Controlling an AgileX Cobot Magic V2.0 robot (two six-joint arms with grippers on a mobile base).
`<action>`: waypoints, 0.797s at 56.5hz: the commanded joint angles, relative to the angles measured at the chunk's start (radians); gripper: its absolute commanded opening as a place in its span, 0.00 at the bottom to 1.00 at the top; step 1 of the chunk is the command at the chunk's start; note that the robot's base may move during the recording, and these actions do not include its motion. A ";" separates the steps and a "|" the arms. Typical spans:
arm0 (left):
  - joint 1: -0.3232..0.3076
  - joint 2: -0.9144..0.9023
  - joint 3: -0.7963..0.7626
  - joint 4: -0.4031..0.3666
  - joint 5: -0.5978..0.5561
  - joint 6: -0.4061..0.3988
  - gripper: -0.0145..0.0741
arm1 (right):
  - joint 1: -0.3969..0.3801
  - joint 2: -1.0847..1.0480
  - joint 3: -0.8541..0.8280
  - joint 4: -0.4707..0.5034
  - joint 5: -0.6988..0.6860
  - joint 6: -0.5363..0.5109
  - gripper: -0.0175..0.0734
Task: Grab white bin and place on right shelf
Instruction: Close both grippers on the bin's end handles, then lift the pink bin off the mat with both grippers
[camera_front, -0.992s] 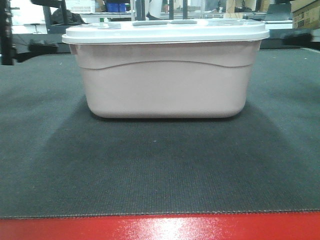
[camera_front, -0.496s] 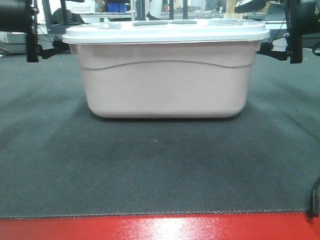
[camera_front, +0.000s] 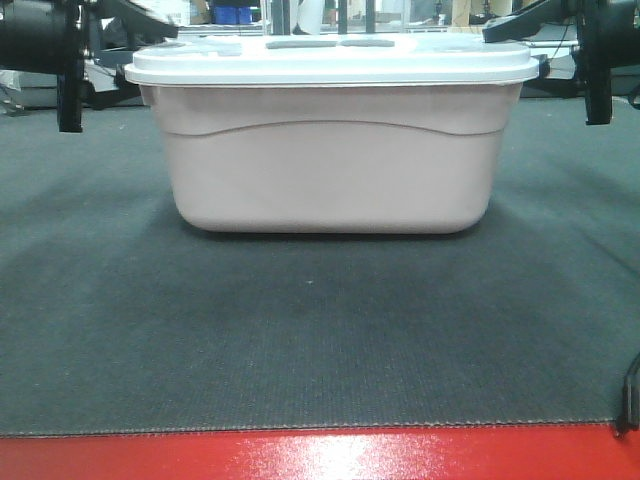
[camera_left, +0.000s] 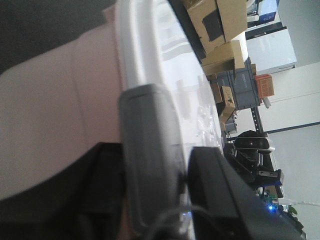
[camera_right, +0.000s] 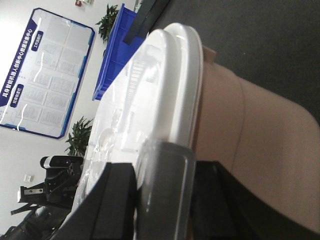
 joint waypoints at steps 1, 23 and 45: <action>-0.025 -0.059 -0.032 -0.089 0.119 0.007 0.21 | 0.010 -0.056 -0.033 0.051 0.120 -0.017 0.32; -0.025 -0.059 -0.074 -0.146 0.292 0.007 0.02 | 0.010 -0.084 -0.033 0.198 0.265 -0.034 0.27; -0.025 -0.251 -0.132 -0.109 0.292 -0.004 0.02 | 0.010 -0.338 -0.033 0.198 0.265 -0.036 0.27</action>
